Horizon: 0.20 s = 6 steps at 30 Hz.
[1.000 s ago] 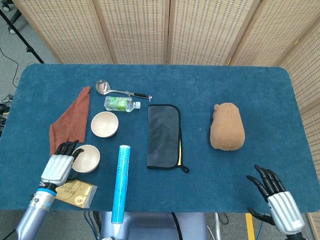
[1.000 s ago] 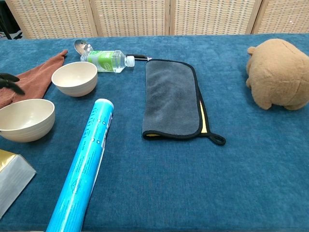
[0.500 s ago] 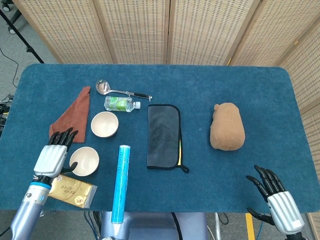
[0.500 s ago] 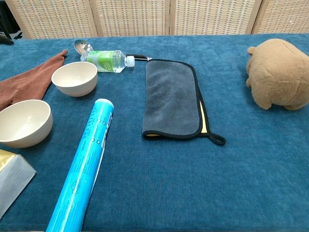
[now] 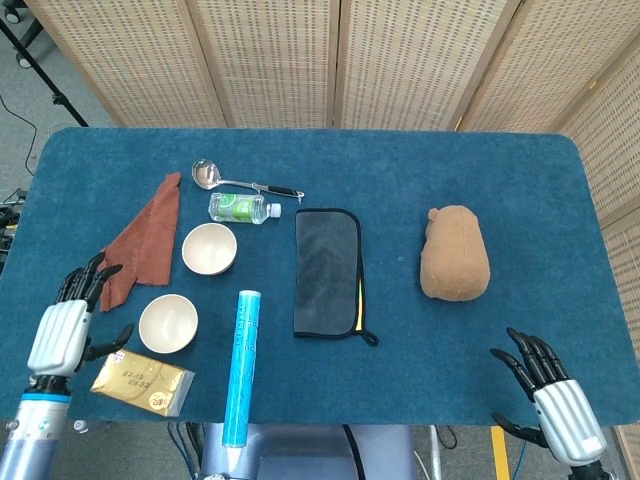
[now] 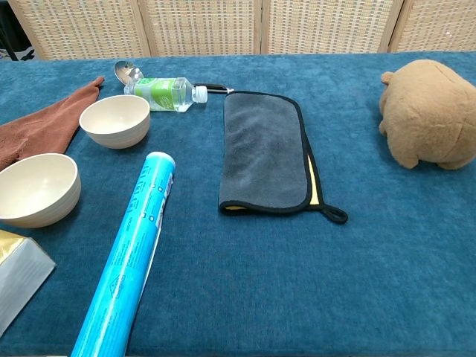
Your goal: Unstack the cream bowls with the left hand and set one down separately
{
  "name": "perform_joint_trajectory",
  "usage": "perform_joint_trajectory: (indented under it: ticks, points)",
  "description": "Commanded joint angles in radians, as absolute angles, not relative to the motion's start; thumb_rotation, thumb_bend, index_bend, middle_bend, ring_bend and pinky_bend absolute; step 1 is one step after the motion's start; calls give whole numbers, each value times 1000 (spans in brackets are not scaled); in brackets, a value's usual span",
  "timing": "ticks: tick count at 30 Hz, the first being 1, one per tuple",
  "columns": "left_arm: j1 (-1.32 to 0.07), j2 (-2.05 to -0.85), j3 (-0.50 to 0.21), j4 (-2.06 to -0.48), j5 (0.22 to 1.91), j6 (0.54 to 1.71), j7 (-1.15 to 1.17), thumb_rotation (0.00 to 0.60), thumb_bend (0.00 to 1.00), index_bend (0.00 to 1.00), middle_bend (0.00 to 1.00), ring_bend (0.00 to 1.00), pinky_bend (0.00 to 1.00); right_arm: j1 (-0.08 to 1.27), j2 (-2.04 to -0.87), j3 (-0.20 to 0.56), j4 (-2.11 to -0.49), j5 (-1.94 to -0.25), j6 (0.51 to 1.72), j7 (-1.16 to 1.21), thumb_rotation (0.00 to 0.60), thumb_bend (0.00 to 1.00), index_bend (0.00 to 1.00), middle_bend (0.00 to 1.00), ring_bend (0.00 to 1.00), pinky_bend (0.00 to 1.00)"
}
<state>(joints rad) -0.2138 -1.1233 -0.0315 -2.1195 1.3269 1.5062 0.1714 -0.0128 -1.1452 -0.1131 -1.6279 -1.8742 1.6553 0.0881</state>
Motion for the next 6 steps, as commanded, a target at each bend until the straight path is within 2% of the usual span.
perform_joint_trajectory:
  ticks: [1, 6]
  points:
    - [-104, -1155, 53, -2065, 1484, 1613, 43, 600, 293, 172, 0, 80, 49, -6, -1151, -111, -1630, -1868, 1638, 79, 600, 0, 160, 0, 0, 67]
    - [-48, -1181, 84, -2015, 1567, 1679, -26, 600, 293, 176, 0, 80, 49, -1, -1157, -109, -1636, -1862, 1624, 65, 600, 0, 160, 0, 0, 67]
